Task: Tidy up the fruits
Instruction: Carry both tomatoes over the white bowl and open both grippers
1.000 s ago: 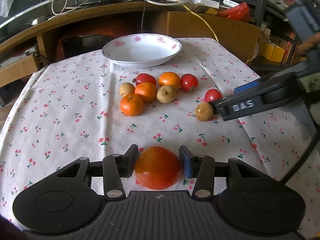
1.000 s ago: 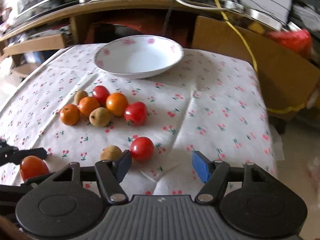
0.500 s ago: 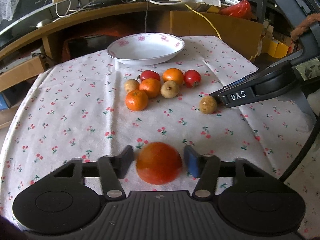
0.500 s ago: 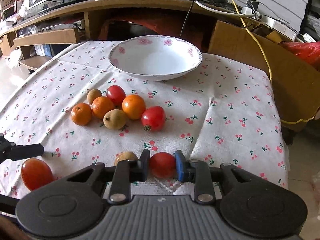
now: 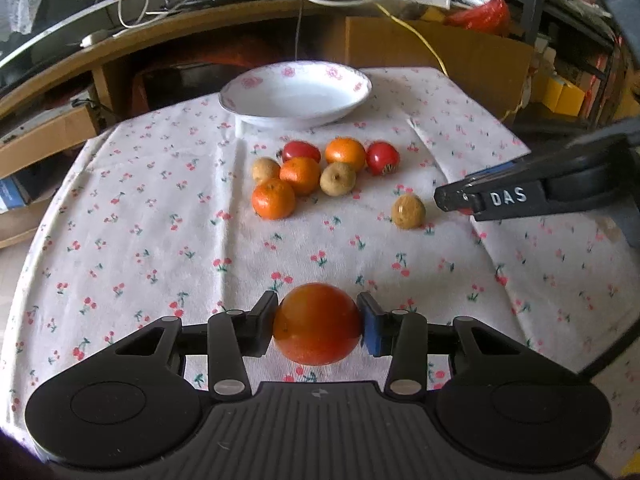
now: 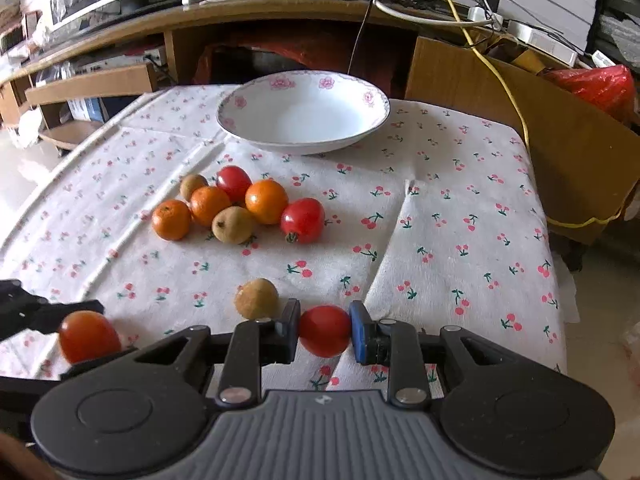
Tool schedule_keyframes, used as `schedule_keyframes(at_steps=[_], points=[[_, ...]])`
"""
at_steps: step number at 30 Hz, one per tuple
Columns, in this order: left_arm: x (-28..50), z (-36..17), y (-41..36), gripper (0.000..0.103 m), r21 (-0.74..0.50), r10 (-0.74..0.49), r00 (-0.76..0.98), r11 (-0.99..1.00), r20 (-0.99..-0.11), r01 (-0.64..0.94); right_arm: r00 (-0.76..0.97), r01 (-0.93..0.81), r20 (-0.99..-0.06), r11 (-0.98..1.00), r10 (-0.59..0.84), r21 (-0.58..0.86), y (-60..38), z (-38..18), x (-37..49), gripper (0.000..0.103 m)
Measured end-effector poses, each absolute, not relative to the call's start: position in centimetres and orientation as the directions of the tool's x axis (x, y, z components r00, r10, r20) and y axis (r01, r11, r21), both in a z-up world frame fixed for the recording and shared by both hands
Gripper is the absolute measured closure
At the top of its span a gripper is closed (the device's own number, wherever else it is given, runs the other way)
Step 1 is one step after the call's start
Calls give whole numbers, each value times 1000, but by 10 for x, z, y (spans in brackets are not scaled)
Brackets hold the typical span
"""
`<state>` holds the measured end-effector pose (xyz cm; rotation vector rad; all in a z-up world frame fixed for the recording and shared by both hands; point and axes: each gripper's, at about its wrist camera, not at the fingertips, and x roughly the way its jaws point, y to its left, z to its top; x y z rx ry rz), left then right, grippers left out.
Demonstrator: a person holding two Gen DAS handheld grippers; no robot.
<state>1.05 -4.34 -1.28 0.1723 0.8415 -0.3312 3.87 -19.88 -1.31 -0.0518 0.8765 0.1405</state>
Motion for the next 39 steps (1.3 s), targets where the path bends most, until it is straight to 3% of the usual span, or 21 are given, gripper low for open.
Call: schedule_keyframes(at_steps=[10, 22, 39], points=[[59, 19, -44, 52, -49, -253, 631, 945, -734, 322, 675, -142, -724, 988, 143, 63, -196, 30, 46, 76], [170, 28, -51, 52, -102, -268, 648, 954, -712, 283, 660, -132, -736, 987, 153, 87, -201, 23, 150, 76], [230, -1, -61, 52, -31, -214, 644, 959, -734, 283, 660, -157, -730, 983, 175, 94, -199, -11, 221, 75]])
